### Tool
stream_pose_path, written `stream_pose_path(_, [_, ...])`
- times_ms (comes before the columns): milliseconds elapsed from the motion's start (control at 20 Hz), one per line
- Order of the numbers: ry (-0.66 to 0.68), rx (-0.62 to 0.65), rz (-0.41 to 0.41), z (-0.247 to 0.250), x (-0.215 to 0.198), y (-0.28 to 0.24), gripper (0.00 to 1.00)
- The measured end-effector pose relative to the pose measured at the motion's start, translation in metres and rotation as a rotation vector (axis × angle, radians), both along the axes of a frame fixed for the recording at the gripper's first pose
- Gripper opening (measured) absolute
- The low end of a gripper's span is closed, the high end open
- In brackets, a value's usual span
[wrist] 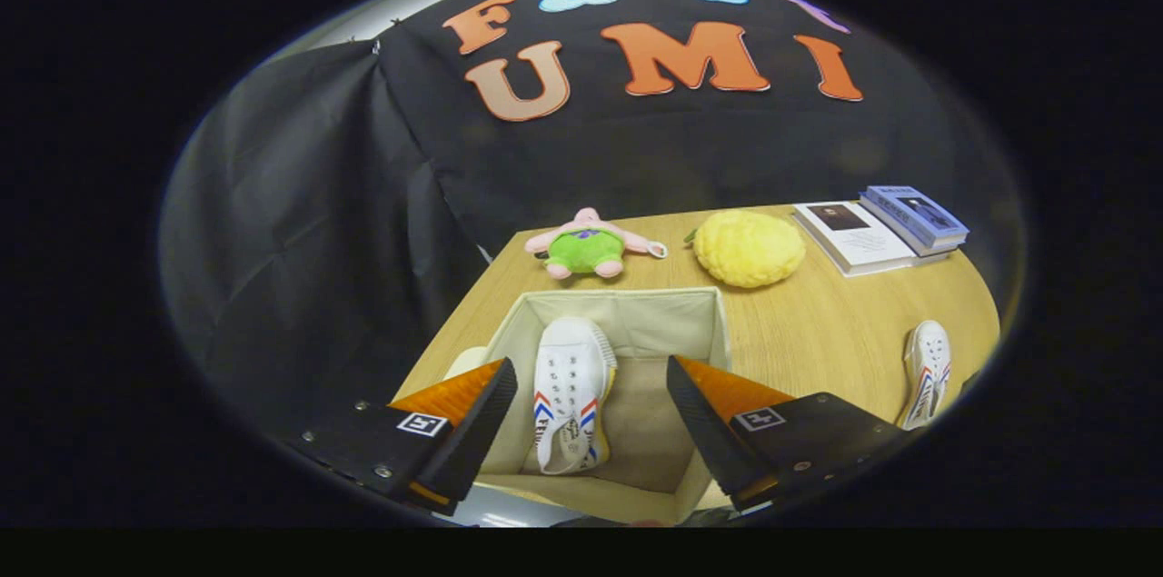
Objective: Open the storage box then place both shoes into the box .Put the left shoe in first, then the right shoe, with the right side of both shoes facing outward in a uniform manner.
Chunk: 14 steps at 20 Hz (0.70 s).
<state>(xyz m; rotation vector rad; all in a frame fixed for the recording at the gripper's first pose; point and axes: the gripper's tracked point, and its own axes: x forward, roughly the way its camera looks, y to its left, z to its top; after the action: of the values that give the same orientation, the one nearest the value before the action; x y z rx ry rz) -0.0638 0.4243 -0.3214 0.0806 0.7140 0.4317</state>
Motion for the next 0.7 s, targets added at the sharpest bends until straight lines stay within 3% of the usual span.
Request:
stream_pose_path(350, [-0.097,-0.044,-0.146,0.023,0.041,-0.088,0.98])
stream_pose_path(700, [-0.102,-0.127,-0.308,0.014,0.056,-0.204,0.98])
